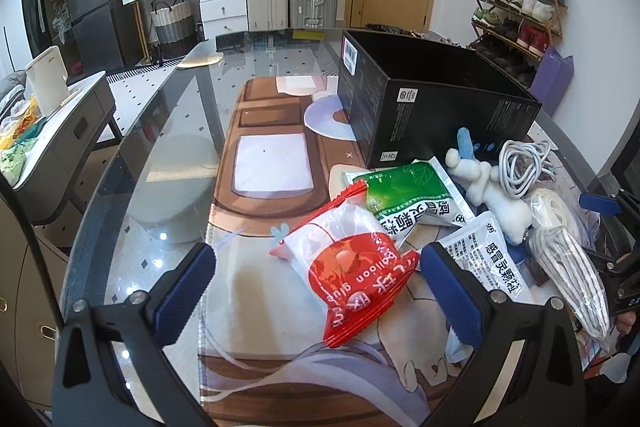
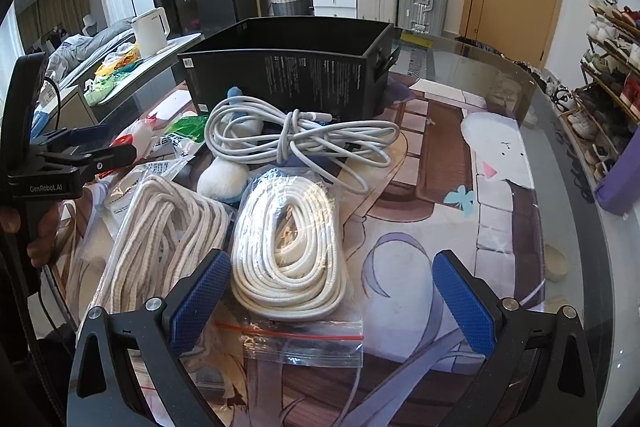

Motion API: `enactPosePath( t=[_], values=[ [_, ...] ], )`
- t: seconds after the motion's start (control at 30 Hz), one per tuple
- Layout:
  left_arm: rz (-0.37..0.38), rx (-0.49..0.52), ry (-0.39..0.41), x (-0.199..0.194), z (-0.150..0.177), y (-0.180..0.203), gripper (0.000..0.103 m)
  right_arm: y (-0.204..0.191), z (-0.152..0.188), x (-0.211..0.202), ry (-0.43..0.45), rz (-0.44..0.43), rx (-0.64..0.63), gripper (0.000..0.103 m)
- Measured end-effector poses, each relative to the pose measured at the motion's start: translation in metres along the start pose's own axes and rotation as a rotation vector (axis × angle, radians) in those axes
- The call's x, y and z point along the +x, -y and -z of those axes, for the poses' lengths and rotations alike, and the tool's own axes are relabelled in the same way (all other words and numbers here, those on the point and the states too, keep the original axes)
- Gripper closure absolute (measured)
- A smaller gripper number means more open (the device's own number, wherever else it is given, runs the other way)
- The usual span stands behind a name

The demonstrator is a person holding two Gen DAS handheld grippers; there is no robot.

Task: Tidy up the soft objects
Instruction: 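Grasp the bagged white rope with the right tool while the left tool grasps the red-and-white bag, then lift both held bags and carry them over the open black box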

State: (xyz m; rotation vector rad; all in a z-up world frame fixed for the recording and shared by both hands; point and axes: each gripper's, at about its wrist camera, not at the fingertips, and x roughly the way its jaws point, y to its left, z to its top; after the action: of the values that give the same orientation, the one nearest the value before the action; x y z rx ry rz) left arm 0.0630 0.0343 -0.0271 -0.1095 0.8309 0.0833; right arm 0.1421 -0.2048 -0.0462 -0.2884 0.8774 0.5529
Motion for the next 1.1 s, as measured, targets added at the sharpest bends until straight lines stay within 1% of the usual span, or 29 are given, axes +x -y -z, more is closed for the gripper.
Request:
enactPosePath(
  t=[0.23, 0.5, 0.53, 0.6, 0.67, 0.73, 0.8, 0.87, 0.97, 1.1],
  values=[
    [0.012, -0.005, -0.009, 0.002, 0.001, -0.002, 0.0, 0.015, 0.002, 0.0, -0.013, 0.05, 0.015, 0.0],
    [0.027, -0.016, -0.013, 0.004, 0.001, -0.004, 0.001, 0.004, -0.003, 0.006, -0.023, 0.01, -0.038, 0.001],
    [0.032, -0.02, -0.013, 0.004, 0.0, -0.005, 0.002, 0.003, -0.004, 0.008, -0.023, 0.003, -0.039, 0.003],
    [0.043, -0.027, -0.011, 0.004, 0.0, -0.006, 0.008, 0.003, -0.006, 0.009, -0.022, -0.007, -0.041, 0.009],
    [0.057, -0.026, -0.019, 0.005, 0.001, -0.006, 0.017, 0.002, -0.007, 0.011, -0.029, -0.011, -0.046, 0.018],
    [0.069, -0.017, -0.023, 0.006, 0.001, -0.004, 0.024, 0.002, -0.006, 0.012, -0.033, -0.024, -0.051, 0.023],
    [0.071, -0.007, -0.014, 0.004, 0.002, -0.002, 0.027, 0.0, -0.004, 0.012, -0.034, -0.036, -0.061, 0.027],
    [0.079, 0.0, -0.006, 0.002, 0.003, 0.0, 0.035, -0.002, -0.003, 0.011, -0.027, -0.044, -0.072, 0.035],
    [0.083, 0.008, 0.002, 0.0, 0.003, 0.002, 0.039, -0.005, 0.0, 0.008, -0.022, -0.056, -0.088, 0.043],
    [0.087, 0.015, 0.008, -0.004, 0.006, 0.003, 0.042, -0.004, 0.005, 0.004, -0.015, -0.062, -0.095, 0.048]
  ],
)
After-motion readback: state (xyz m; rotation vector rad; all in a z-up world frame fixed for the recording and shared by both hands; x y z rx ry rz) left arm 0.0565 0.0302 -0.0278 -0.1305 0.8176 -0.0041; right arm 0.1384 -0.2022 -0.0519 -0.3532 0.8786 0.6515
